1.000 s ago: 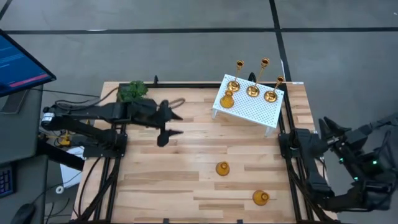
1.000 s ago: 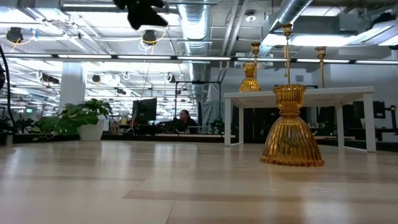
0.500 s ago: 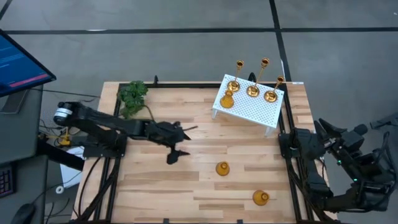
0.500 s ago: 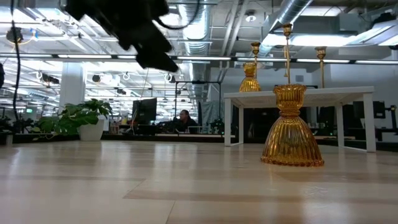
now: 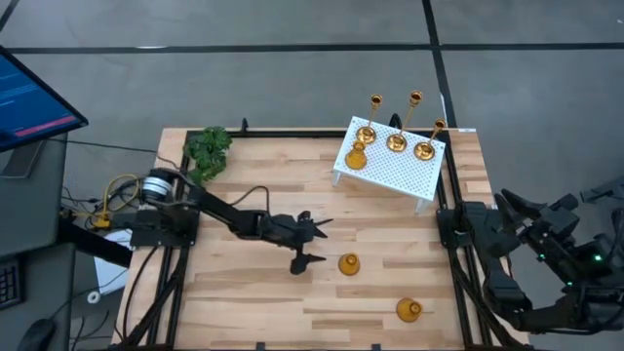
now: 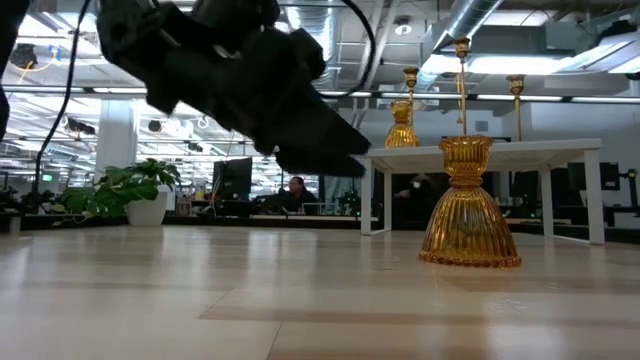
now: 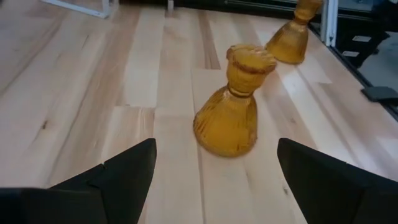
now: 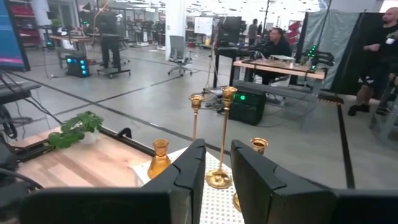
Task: Pick & Place candle stick holders
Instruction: Put the top yellow candle holder on the shelf aligned with the other yellow candle holder
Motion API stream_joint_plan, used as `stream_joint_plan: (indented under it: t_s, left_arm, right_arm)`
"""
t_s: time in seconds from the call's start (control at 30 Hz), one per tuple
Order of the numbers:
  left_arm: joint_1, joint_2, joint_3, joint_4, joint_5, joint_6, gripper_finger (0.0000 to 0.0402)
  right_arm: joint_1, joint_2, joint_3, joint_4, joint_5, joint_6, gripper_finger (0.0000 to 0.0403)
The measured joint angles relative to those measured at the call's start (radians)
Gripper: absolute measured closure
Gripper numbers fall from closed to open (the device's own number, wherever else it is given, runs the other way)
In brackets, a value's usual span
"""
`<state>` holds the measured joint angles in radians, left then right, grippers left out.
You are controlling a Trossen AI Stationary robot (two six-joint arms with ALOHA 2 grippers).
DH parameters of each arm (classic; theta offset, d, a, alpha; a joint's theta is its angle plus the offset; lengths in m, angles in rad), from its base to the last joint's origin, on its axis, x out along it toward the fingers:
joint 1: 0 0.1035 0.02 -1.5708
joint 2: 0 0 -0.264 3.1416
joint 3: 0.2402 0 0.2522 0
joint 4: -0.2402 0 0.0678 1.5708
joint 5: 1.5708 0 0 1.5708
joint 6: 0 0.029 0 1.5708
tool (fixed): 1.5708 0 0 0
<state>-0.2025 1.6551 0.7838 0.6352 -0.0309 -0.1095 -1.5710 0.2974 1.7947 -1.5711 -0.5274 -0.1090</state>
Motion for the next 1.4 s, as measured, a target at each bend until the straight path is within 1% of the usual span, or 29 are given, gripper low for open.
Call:
stream_joint_plan:
  t_s: [0.13,0.2,0.33,0.5,0.63,0.73,0.9,1.4]
  left_arm:
    - [0.001,0.077,0.056,0.054,0.007,0.000,0.0065]
    - [0.001,0.103,0.090,0.056,0.029,0.000,0.0065]
    - [0.000,0.154,0.142,0.054,0.036,-0.001,0.0065]
    - [0.001,0.186,0.171,0.056,0.043,-0.005,0.0065]
    - [0.005,0.206,0.201,0.067,0.086,-0.030,0.0065]
    - [0.003,0.225,0.222,0.065,0.094,-0.030,0.0065]
    - [0.006,0.224,0.245,0.070,0.096,-0.012,0.0065]
    - [0.001,0.225,0.248,0.069,0.085,-0.004,0.0065]
  right_arm:
    - [0.010,0.000,0.000,0.000,-0.001,0.014,0.0334]
    - [0.014,0.000,0.000,0.000,-0.001,0.015,0.0334]
    - [0.014,0.000,0.000,0.000,-0.001,0.015,0.0334]
    - [0.014,0.000,0.000,0.000,-0.001,0.013,0.0334]
    - [0.013,0.000,0.000,0.000,-0.001,0.005,0.0334]
    - [0.013,0.000,0.000,0.000,-0.001,0.005,0.0334]
    - [0.013,0.000,0.000,0.000,-0.001,0.005,0.0334]
    - [0.013,0.000,0.000,0.000,-0.001,0.005,0.0334]
